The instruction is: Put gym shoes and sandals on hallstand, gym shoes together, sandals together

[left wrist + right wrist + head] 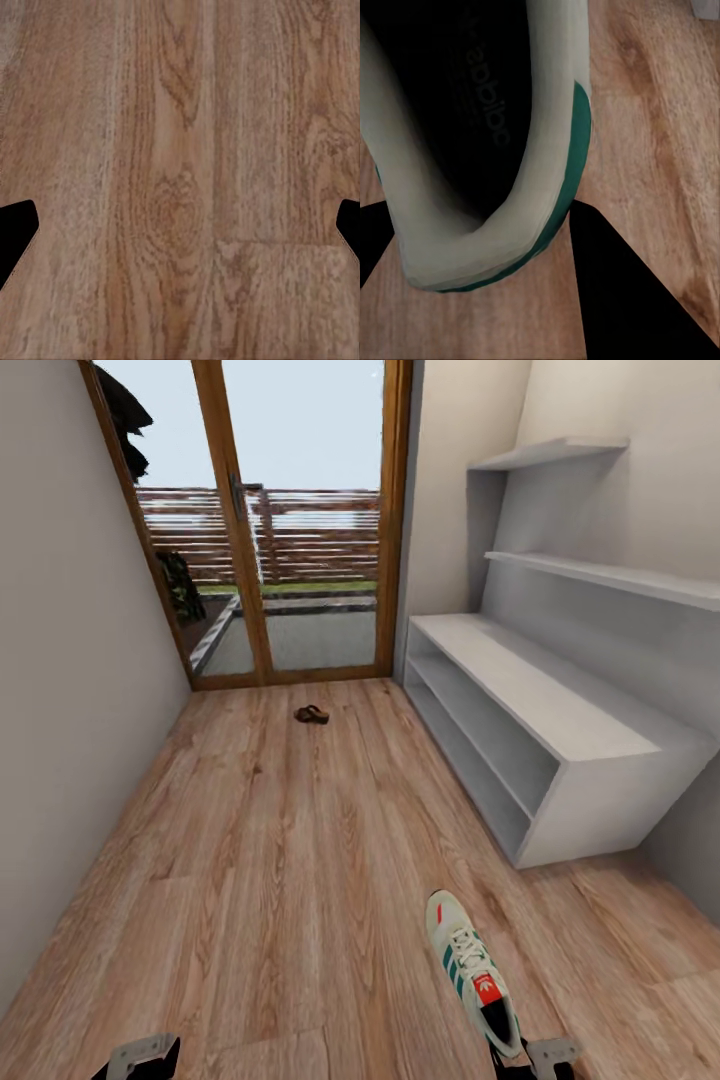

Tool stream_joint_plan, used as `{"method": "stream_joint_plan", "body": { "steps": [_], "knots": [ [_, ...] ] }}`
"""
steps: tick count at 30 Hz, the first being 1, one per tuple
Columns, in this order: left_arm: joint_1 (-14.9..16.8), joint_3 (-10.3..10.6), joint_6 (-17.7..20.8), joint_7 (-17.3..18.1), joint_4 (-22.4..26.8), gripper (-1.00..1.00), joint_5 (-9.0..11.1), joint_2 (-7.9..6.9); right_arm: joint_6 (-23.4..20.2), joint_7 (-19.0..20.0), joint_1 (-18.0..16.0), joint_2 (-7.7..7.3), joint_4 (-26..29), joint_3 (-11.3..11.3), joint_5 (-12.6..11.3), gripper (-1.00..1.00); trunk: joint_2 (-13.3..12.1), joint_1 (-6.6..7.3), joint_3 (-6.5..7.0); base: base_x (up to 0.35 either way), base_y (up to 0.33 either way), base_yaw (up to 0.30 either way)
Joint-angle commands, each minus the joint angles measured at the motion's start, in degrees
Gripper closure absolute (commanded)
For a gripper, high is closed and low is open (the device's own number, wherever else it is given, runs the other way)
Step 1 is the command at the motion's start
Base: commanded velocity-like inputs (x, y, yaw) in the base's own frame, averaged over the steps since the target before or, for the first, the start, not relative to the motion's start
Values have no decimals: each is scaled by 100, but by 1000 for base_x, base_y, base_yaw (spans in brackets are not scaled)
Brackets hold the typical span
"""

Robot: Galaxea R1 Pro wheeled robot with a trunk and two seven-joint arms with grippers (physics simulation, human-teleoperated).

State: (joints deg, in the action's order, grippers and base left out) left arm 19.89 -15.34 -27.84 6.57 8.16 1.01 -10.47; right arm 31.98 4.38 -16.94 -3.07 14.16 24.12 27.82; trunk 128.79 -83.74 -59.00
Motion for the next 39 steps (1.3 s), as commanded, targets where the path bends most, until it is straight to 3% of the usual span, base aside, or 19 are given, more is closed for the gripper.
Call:
{"method": "stream_joint_plan", "body": {
  "steps": [1, 39],
  "knots": [
    [5, -48, -11, 56, -8, -100, 10, 1, 19, 57, -3, 1, -1, 49, -2, 100, 2, -3, 2, 338, 0, 173],
    [6, -48, -20, 55, -8, -100, 13, -8, 19, 56, -5, 8, -1, 49, -5, 100, 2, -3, 25, 338, 0, 14]
  ]
}}
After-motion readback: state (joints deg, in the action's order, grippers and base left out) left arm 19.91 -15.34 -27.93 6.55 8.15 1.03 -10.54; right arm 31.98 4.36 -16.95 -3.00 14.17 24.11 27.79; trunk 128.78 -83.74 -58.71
